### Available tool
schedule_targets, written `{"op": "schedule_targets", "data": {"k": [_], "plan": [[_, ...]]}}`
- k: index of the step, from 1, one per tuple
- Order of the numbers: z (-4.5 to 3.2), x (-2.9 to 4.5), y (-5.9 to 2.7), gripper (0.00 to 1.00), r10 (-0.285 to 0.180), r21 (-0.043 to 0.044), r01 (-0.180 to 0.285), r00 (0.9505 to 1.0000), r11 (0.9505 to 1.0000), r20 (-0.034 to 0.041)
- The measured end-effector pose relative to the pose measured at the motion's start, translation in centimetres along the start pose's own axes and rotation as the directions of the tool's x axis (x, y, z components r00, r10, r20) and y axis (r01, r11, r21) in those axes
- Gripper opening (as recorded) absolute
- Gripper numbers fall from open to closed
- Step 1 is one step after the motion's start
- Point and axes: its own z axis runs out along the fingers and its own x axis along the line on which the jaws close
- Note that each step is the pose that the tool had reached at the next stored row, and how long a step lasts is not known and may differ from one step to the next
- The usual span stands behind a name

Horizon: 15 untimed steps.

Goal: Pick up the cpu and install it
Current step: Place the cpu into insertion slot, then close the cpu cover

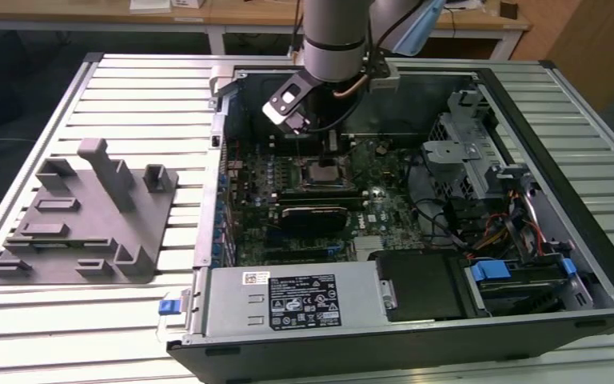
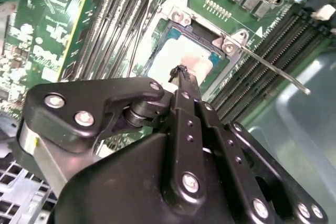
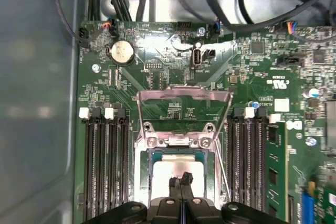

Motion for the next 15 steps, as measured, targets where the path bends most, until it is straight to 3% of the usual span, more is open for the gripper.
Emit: {"op": "schedule_targets", "data": {"k": [7, 15], "plan": [[-1.66, -0.03, 0.07, 0.11, 0.000, 0.0000, 0.000, 1.0000, 1.0000, 0.0000], [-1.96, -0.03, 0.08, 0.11, 0.000, 0.0000, 0.000, 1.0000, 1.0000, 0.0000]]}}
